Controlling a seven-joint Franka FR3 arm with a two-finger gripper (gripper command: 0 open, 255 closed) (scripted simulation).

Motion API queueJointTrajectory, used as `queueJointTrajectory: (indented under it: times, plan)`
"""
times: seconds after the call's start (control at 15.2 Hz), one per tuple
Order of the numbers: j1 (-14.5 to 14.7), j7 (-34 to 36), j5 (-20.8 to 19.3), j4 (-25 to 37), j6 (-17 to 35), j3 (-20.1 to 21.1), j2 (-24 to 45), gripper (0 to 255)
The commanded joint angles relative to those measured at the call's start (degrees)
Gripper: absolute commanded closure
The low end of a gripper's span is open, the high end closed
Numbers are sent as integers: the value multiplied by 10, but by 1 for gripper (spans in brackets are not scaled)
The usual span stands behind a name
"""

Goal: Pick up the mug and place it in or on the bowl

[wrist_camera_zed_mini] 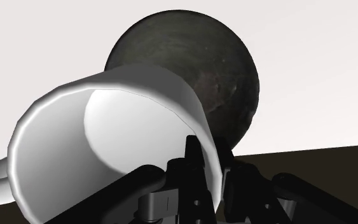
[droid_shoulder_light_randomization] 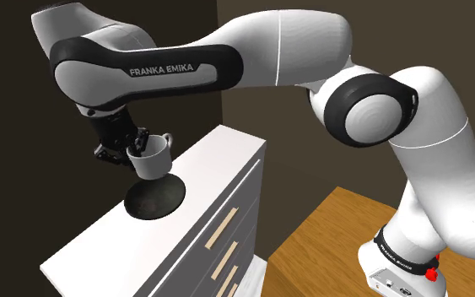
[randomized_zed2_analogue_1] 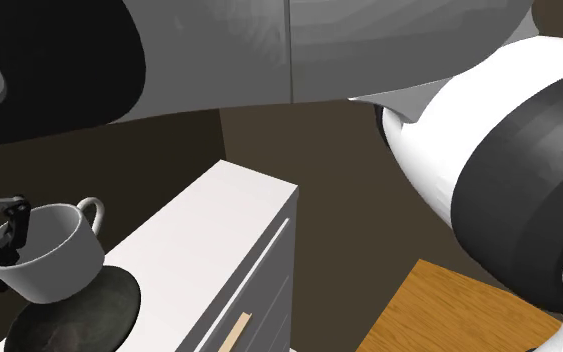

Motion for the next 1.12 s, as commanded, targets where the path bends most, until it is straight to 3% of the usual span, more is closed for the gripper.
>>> queueJointTrajectory:
  times: [0.0,0.59,1.06]
  plan:
    - [10,8,-3,20,-5,0,16,255]
    - [-1,14,-2,-73,74,0,3,255]
    - [-5,18,-4,-111,114,0,5,255]
